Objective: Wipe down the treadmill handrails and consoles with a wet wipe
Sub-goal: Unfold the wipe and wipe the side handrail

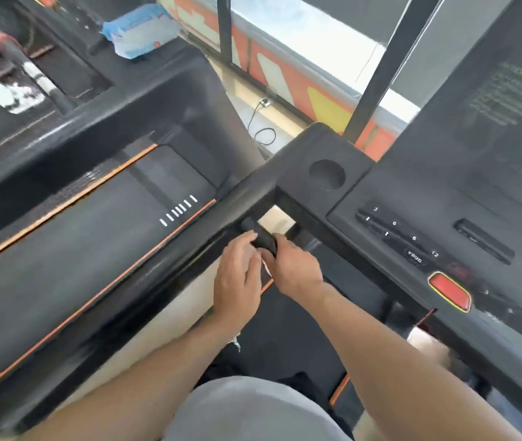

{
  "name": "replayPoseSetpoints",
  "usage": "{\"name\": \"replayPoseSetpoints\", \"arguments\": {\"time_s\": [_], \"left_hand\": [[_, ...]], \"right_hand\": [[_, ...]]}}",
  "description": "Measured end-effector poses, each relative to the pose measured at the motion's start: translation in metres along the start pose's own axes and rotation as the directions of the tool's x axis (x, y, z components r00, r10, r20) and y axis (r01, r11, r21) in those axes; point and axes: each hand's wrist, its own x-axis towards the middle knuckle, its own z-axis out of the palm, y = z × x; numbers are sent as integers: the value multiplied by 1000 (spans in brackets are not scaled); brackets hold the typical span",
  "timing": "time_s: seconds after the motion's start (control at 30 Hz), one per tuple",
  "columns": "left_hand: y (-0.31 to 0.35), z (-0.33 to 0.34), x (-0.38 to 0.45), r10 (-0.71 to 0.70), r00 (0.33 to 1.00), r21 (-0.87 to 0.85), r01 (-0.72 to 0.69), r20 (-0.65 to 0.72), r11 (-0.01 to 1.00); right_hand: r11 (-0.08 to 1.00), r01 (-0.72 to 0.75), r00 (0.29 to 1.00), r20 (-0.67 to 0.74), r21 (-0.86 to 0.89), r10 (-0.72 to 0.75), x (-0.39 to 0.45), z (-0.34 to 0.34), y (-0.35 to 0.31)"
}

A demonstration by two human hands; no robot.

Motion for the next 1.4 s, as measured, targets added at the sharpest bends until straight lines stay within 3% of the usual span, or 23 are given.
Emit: {"name": "replayPoseSetpoints", "arguments": {"time_s": [0.23, 0.33, 0.47, 0.57, 0.73, 0.83, 1.0, 1.07, 1.2, 1.3, 1.4], "left_hand": [[-11, -10, -58, -299, 953, 10, 299, -43, 954], [-13, -8, -67, -372, 928, -10, 372, -17, 928], [-5, 4, -57, -458, 886, -129, 463, 69, 877], [7, 14, -48, -497, 862, -230, 506, 98, 831], [18, 21, -17, -543, 809, -309, 588, 225, 748], [14, 21, 1, -586, 769, -226, 637, 257, 737], [-2, 23, 10, -541, 806, -225, 589, 241, 776], [-6, 20, 6, -524, 807, -292, 588, 272, 754], [-23, 8, 7, -496, 801, -363, 596, 336, 716], [-32, 0, 13, -466, 804, -321, 581, 369, 748], [-39, -4, 21, -470, 798, -289, 583, 377, 759]], "right_hand": [[972, 41, 999, -14, 233, -38, -1, -8, 14], [913, 63, 994, -103, 402, -23, -4, -7, 16], [801, 72, 962, -254, 595, 103, -25, -6, 25], [827, 126, 947, -316, 548, 65, -40, 2, 30], [923, 249, 958, -213, 294, -191, -44, 2, 35], [925, 204, 978, -114, 320, -177, -49, -10, 34], [892, 127, 976, -216, 434, -34, -46, -17, 26], [951, 100, 975, -219, 293, -36, -44, -11, 24], [965, 257, 928, -265, -54, -262, -45, 6, 27], [982, 177, 918, -372, 67, -140, -46, 4, 29], [892, 36, 935, -330, 450, 128, -40, -6, 23]]}}
